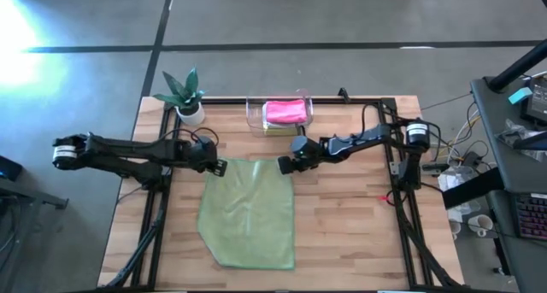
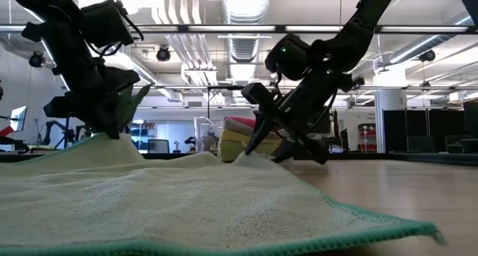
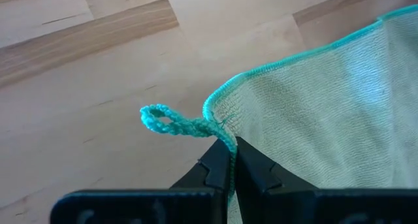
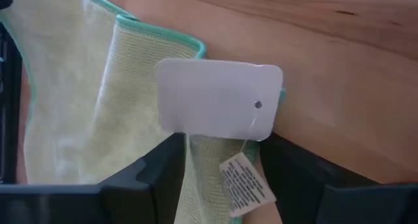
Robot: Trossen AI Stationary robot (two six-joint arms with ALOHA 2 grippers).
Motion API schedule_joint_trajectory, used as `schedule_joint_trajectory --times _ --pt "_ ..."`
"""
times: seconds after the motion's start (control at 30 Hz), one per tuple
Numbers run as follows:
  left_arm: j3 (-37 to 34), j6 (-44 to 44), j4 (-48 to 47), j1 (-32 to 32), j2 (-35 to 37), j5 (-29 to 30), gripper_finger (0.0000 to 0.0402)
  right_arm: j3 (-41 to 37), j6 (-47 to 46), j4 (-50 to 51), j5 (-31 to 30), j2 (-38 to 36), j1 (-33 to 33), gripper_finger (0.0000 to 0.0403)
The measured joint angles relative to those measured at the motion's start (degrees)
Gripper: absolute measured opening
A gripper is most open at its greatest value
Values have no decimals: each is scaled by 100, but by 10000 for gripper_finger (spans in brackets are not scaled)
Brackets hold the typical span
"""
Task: Fold microfiber towels
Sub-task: Fold the green microfiber cloth
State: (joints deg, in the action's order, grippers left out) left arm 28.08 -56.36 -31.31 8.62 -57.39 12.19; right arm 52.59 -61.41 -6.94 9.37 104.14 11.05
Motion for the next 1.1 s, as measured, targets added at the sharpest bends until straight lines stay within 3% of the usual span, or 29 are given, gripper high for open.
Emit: schedule_joint_trajectory --times 0.2,0.57,0.87,1.1 --pt "0 0 75 -4 1 -12 0 66 -110 44 26 48 -17 148" --pt "2 23 343 -4 5 -120 0 58 -40 91 47 -24 -149 18" --pt "252 851 346 -72 33 -162 0 32 358 493 53 -614 -374 9" --pt "582 1474 338 -620 200 -170 0 38 844 1322 -629 -1705 -864 9"
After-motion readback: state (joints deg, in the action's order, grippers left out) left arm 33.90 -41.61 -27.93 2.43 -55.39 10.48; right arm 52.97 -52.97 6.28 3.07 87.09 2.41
